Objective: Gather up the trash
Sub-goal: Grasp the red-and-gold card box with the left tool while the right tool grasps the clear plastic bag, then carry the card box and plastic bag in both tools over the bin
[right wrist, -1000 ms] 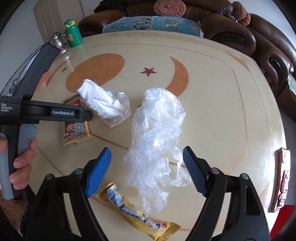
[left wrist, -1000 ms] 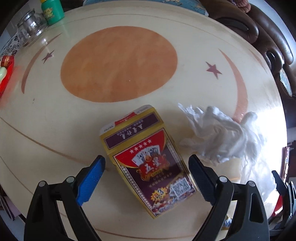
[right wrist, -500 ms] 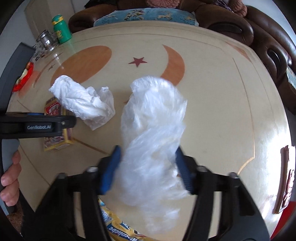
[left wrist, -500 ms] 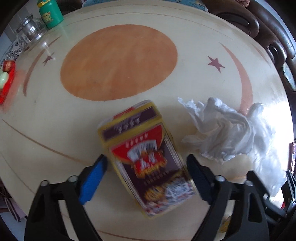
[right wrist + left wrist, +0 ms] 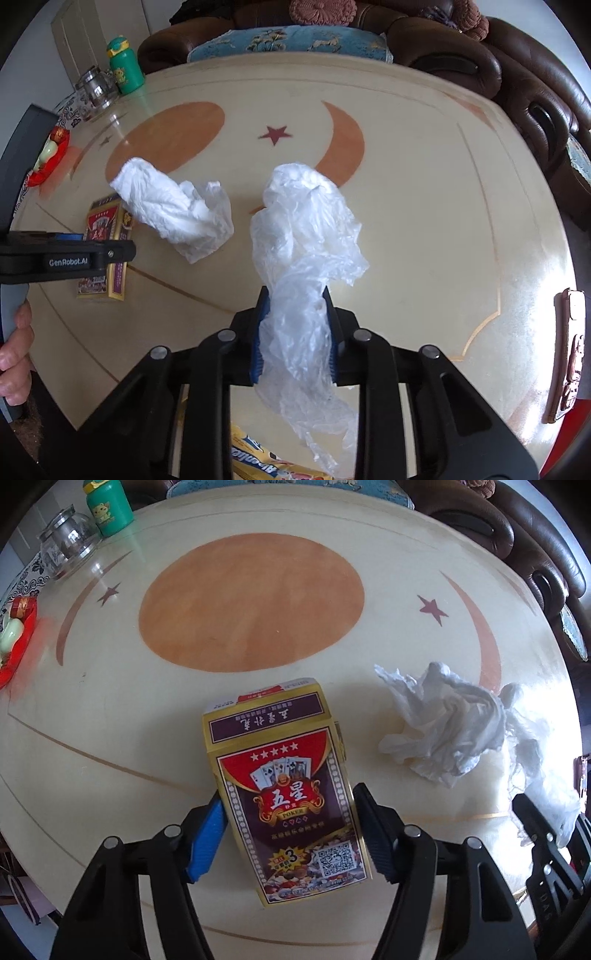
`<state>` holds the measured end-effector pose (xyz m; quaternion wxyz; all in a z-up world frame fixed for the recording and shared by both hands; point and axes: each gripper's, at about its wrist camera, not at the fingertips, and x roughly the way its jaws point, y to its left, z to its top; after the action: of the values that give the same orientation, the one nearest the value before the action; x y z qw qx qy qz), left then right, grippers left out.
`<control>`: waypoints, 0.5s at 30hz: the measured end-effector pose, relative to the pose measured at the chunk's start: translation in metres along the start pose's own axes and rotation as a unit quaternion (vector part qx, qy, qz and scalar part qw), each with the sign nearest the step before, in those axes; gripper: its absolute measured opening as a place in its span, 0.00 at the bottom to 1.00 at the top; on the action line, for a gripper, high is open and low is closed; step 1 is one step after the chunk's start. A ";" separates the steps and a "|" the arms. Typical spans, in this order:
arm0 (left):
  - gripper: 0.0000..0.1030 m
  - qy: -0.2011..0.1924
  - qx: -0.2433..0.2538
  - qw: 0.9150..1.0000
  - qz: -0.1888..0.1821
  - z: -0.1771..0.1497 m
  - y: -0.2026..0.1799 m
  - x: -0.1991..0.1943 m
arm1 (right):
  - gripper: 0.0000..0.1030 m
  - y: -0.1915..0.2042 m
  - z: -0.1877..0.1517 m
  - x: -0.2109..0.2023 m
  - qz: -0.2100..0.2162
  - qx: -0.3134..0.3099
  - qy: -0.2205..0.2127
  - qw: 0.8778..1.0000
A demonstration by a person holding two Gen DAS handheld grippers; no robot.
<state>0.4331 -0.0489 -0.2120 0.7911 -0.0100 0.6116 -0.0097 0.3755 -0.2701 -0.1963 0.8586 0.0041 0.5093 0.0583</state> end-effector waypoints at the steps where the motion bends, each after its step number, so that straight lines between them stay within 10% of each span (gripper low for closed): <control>1: 0.63 -0.003 0.002 1.000 0.000 -0.001 0.002 -0.003 | 0.24 0.001 0.001 -0.002 -0.001 -0.002 -0.001 1.000; 15: 0.63 -0.070 0.019 0.997 0.004 -0.021 0.004 -0.072 | 0.24 0.010 0.004 -0.042 -0.010 -0.010 -0.037 0.999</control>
<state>0.3942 -0.0427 -0.1474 0.8323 0.0065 0.5541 -0.0170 0.3582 -0.2644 -0.1571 0.8775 -0.0076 0.4764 0.0544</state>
